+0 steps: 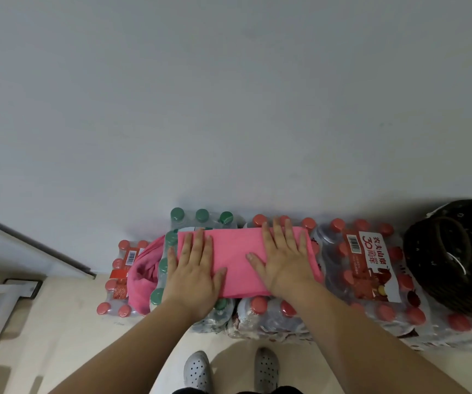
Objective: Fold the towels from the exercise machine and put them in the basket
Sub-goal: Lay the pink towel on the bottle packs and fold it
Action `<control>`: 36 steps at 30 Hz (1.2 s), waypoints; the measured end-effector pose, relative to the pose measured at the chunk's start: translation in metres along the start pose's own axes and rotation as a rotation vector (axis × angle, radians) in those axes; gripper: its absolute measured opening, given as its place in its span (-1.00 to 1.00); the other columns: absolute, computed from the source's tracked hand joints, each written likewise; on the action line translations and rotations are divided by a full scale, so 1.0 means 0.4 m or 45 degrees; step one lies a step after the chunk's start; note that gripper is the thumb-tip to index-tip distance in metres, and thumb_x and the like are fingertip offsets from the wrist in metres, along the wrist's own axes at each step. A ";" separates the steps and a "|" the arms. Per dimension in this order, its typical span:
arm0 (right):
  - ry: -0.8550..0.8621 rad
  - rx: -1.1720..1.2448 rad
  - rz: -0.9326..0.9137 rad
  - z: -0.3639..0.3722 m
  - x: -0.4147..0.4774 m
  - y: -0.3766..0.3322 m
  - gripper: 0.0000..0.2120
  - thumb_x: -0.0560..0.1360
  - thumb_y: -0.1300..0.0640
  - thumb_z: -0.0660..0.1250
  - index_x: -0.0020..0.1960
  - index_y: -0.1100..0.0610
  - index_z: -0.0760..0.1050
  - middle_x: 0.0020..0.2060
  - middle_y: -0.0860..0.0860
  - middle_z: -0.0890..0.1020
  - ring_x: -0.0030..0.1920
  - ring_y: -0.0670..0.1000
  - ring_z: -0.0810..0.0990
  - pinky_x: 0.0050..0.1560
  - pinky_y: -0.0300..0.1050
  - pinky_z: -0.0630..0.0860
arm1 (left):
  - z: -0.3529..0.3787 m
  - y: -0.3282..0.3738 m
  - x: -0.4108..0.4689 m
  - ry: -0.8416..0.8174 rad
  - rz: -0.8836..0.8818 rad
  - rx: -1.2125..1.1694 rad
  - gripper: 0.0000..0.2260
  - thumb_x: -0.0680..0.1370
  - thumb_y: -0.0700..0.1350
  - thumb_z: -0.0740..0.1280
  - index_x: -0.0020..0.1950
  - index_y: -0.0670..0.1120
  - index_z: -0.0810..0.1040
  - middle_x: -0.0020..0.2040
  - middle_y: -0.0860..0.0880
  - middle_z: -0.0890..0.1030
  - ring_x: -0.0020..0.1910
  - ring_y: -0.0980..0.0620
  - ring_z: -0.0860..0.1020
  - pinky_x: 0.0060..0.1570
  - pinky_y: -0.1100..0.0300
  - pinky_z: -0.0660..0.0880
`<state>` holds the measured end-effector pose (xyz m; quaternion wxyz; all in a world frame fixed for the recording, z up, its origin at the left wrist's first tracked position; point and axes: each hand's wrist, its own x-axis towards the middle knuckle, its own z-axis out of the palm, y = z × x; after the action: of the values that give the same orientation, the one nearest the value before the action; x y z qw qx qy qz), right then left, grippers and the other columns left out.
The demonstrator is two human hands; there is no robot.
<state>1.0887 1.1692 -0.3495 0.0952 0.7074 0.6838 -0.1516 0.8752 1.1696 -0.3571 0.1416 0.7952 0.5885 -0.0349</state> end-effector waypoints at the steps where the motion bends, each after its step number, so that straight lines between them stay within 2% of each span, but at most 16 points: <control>1: 0.015 -0.013 -0.005 0.015 -0.001 0.015 -0.19 0.52 -0.43 -0.35 0.57 0.04 -0.43 0.55 0.07 -0.41 0.51 0.11 -0.51 0.52 0.27 -0.32 | 0.008 -0.009 0.000 0.006 0.014 0.020 -0.31 0.60 0.31 -0.21 0.59 -0.05 -0.31 0.59 -0.05 -0.34 0.53 -0.06 -0.42 0.47 -0.10 -0.44; 5: 0.055 0.033 0.001 0.026 -0.022 0.012 -0.15 0.49 -0.46 -0.37 0.56 0.06 -0.45 0.52 0.11 -0.45 0.49 0.13 -0.54 0.52 0.25 -0.33 | 0.006 -0.055 0.032 0.017 0.117 0.117 -0.23 0.57 0.40 -0.18 0.60 -0.05 -0.27 0.59 -0.06 -0.30 0.55 -0.08 -0.36 0.49 -0.14 -0.36; 11: 0.056 0.006 0.014 0.033 -0.040 -0.010 -0.12 0.45 -0.50 -0.43 0.53 0.07 -0.47 0.53 0.16 -0.41 0.50 0.18 -0.52 0.52 0.28 -0.32 | -0.029 -0.114 0.077 -0.092 0.281 0.206 -0.22 0.55 0.43 -0.20 0.55 -0.02 -0.41 0.55 -0.04 -0.42 0.55 -0.07 -0.39 0.53 -0.19 -0.25; 16: 0.076 0.008 0.001 0.031 -0.031 0.006 -0.13 0.49 -0.48 -0.36 0.58 0.07 -0.39 0.57 0.10 -0.36 0.53 0.11 -0.48 0.52 0.23 -0.36 | -0.015 -0.103 0.066 -0.023 0.212 0.174 -0.25 0.56 0.40 -0.25 0.57 -0.02 -0.37 0.57 -0.05 -0.39 0.54 -0.05 -0.40 0.51 -0.18 -0.31; 19: 0.074 -0.008 0.033 0.017 -0.037 -0.009 -0.11 0.46 -0.48 -0.42 0.58 0.08 -0.39 0.56 0.11 -0.37 0.51 0.12 -0.50 0.49 0.23 -0.43 | -0.010 -0.107 0.056 0.059 0.111 0.065 -0.31 0.57 0.36 -0.25 0.59 0.04 -0.32 0.58 -0.10 -0.38 0.54 -0.09 -0.40 0.49 -0.13 -0.36; 23: 0.142 0.011 -0.005 -0.017 -0.042 -0.098 -0.17 0.51 -0.43 -0.37 0.57 0.09 -0.40 0.54 0.08 -0.41 0.50 0.11 -0.53 0.47 0.26 -0.43 | -0.008 -0.119 0.039 0.109 -0.099 -0.114 -0.38 0.59 0.30 -0.20 0.62 0.12 -0.12 0.61 -0.23 -0.15 0.59 -0.23 -0.20 0.54 -0.14 -0.23; 26: 0.125 -0.014 -0.020 0.000 -0.031 -0.161 -0.21 0.55 -0.38 -0.32 0.57 0.10 -0.40 0.55 0.06 -0.40 0.50 0.11 -0.52 0.48 0.31 -0.36 | -0.010 -0.132 0.034 0.088 -0.067 -0.116 -0.36 0.57 0.25 -0.22 0.63 0.06 0.01 0.62 -0.22 0.01 0.59 -0.23 -0.08 0.53 -0.12 -0.22; 29: 0.080 -0.021 0.028 0.032 -0.013 -0.168 -0.20 0.54 -0.38 -0.36 0.59 0.10 -0.35 0.58 0.03 -0.33 0.51 0.10 -0.51 0.48 0.35 -0.34 | -0.014 -0.139 0.041 0.051 0.018 -0.105 -0.31 0.54 0.23 -0.24 0.63 -0.04 0.00 0.63 -0.13 0.02 0.61 -0.13 -0.07 0.50 -0.09 -0.25; 32: 0.066 -0.038 0.025 0.038 -0.011 -0.164 -0.18 0.49 -0.38 -0.45 0.59 0.10 -0.33 0.58 0.02 -0.32 0.51 0.10 -0.51 0.48 0.34 -0.36 | -0.013 -0.141 0.046 0.029 0.040 -0.139 -0.29 0.53 0.22 -0.22 0.63 -0.09 -0.01 0.62 -0.12 0.04 0.61 -0.10 -0.06 0.52 -0.12 -0.20; 36: 0.085 -0.049 0.026 0.037 -0.013 -0.167 -0.17 0.48 -0.39 -0.48 0.59 0.09 -0.34 0.58 0.01 -0.31 0.51 0.09 -0.50 0.49 0.32 -0.35 | -0.027 -0.141 0.041 0.063 0.040 -0.267 -0.32 0.56 0.17 -0.04 0.62 -0.14 0.05 0.60 -0.17 0.14 0.57 -0.17 0.13 0.55 -0.14 0.01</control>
<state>1.0207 1.1625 -0.3569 0.0876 0.7171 0.6820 -0.1137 0.8255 1.2027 -0.3608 0.2101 0.7858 0.5796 0.0486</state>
